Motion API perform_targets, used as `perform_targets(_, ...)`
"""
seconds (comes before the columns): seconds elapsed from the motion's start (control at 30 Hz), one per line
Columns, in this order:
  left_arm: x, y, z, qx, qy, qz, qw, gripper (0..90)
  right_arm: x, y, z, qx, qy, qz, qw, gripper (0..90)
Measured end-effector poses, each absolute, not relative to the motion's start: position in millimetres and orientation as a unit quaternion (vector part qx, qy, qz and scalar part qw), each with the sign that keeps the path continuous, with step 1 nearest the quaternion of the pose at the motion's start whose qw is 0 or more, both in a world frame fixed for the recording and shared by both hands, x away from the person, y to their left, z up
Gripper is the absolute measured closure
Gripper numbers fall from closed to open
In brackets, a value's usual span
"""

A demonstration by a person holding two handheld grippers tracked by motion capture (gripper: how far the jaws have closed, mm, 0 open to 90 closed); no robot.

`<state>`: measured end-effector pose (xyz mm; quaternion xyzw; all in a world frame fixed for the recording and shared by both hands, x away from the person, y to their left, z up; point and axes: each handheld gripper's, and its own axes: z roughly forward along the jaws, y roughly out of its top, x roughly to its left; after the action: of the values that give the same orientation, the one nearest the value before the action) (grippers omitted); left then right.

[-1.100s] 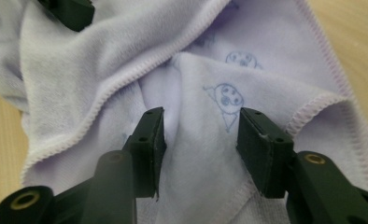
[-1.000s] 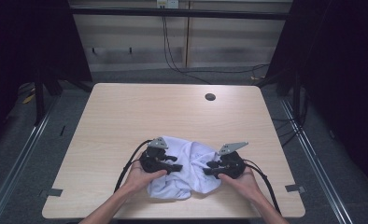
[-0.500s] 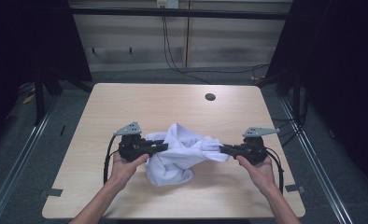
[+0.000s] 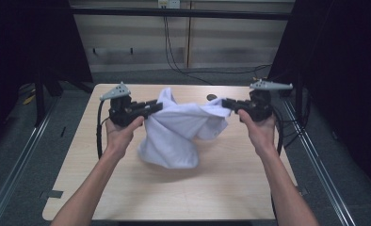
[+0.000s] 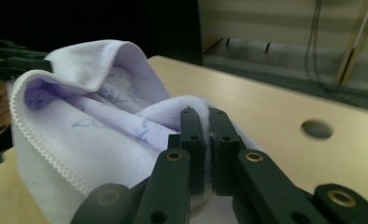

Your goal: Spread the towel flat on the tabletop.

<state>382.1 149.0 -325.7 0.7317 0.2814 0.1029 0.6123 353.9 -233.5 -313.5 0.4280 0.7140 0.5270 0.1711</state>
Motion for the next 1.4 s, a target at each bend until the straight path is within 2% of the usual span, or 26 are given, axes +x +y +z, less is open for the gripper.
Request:
perform_targets(0.07, 387.2, 147.3, -316.1, 0.732, 0.279, 0.115, 0.611, 76.7, 367.8, -234.7, -297.7, 0.433, 0.7, 0.539, 0.18, 86.8)
perform_targets(0.1, 395.3, 144.7, -296.7, 0.729, 0.272, 0.149, 0.611, 76.8, 375.1, -234.8, -288.8, 0.431, 0.692, 0.547, 0.188, 86.8)
perform_targets(0.17, 398.2, 144.5, -287.7, 0.722, 0.271, 0.156, 0.616, 76.6, 381.0, -234.3, -279.2, 0.424, 0.688, 0.555, 0.198, 86.8)
perform_targets(0.23, 396.0, 145.8, -273.7, 0.713, 0.26, 0.167, 0.629, 76.4, 380.8, -233.9, -252.1, 0.386, 0.666, 0.598, 0.226, 86.8)
perform_targets(0.3, 386.9, 148.3, -274.2, 0.716, 0.243, 0.163, 0.633, 76.1, 377.3, -234.5, -250.1, 0.378, 0.663, 0.605, 0.227, 86.8)
perform_targets(0.33, 373.3, 147.6, -291.9, 0.735, 0.232, 0.147, 0.62, 75.8, 367.1, -236.6, -260.4, 0.37, 0.67, 0.605, 0.22, 86.9)
perform_targets(0.37, 373.3, 147.6, -291.9, 0.735, 0.232, 0.147, 0.62, 75.5, 367.1, -236.6, -260.4, 0.37, 0.67, 0.605, 0.22, 86.9)
perform_targets(0.4, 358.8, 144.8, -331.0, 0.763, 0.238, 0.112, 0.591, 75.3, 356.5, -236.5, -291.1, 0.375, 0.7, 0.572, 0.207, 87.0)
perform_targets(0.43, 358.8, 144.8, -331.0, 0.763, 0.238, 0.112, 0.591, 74.8, 356.5, -236.5, -291.1, 0.375, 0.7, 0.572, 0.207, 87.0)
perform_targets(0.47, 346.4, 141.6, -368.3, 0.78, 0.247, 0.071, 0.571, 73.8, 344.8, -238.1, -333.9, 0.382, 0.73, 0.536, 0.184, 87.2)
perform_targets(0.5, 346.4, 141.6, -368.3, 0.78, 0.247, 0.071, 0.571, 72.3, 344.8, -238.1, -333.9, 0.382, 0.73, 0.536, 0.184, 87.2)
perform_targets(0.53, 337.1, 139.8, -392.6, 0.796, 0.252, 0.043, 0.549, 70.1, 331.0, -243.2, -382.3, 0.404, 0.748, 0.505, 0.147, 87.3)
perform_targets(0.6, 321.4, 140.1, -421.4, 0.812, 0.247, -0.003, 0.528, 69.7, 326.7, -244.7, -396.9, 0.41, 0.756, 0.493, 0.136, 87.3)
perform_targets(0.63, 309.9, 147.9, -429.7, 0.827, 0.23, 0.002, 0.514, 67.5, 313.5, -248.2, -426.8, 0.414, 0.78, 0.455, 0.119, 87.4)
perform_targets(0.67, 309.9, 147.9, -429.7, 0.827, 0.23, 0.002, 0.514, 65.9, 313.5, -248.2, -426.8, 0.414, 0.78, 0.455, 0.119, 87.4)
perform_targets(0.73, 306.9, 178.2, -431.1, 0.794, 0.257, -0.023, 0.55, 63.6, 290.2, -262.4, -451.9, 0.418, 0.802, 0.414, 0.101, 87.3)
perform_targets(0.83, 313.2, 191.8, -433.8, 0.785, 0.281, -0.005, 0.552, 60.2, 281.5, -274.0, -460.6, 0.429, 0.803, 0.401, 0.1, 87.3)
perform_targets(0.9, 323.7, 191.6, -444.5, 0.795, 0.298, 0.017, 0.528, 58.1, 278.9, -288.0, -471.7, 0.448, 0.798, 0.389, 0.103, 87.2)
perform_targets(1.0, 343.8, 176.7, -474.9, 0.82, 0.316, 0.009, 0.477, 55.9, 289.2, -306.3, -483.8, 0.48, 0.787, 0.362, 0.136, 83.8)
perform_targets(1.03, 346.5, 171.7, -481.0, 0.825, 0.315, 0.01, 0.469, 56.6, 292.0, -309.2, -484.2, 0.487, 0.785, 0.356, 0.144, 78.0)
perform_targets(1.07, 346.5, 171.7, -481.0, 0.825, 0.315, 0.01, 0.469, 57.8, 292.0, -309.2, -484.2, 0.487, 0.785, 0.356, 0.144, 78.0)
perform_targets(1.1, 348.4, 165.9, -485.4, 0.83, 0.313, 0.007, 0.461, 57.8, 294.4, -311.4, -482.8, 0.494, 0.782, 0.347, 0.157, 68.5)
perform_targets(1.17, 350.5, 154.5, -491.6, 0.85, 0.301, 0.0, 0.432, 65.2, 294.2, -310.8, -473.2, 0.495, 0.769, 0.376, 0.153, 52.7)
perform_targets(1.2, 350.3, 151.1, -496.3, 0.858, 0.298, -0.006, 0.418, 80.0, 291.1, -305.8, -465.5, 0.486, 0.768, 0.384, 0.161, 49.1)
perform_targets(1.3, 345.4, 148.8, -502.0, 0.868, 0.291, -0.003, 0.403, 86.8, 284.2, -288.1, -449.1, 0.451, 0.771, 0.423, 0.149, 46.7)
perform_targets(1.4, 337.1, 152.0, -501.3, 0.87, 0.288, -0.019, 0.401, 89.6, 282.5, -243.5, -449.5, 0.395, 0.799, 0.441, 0.104, 49.1)
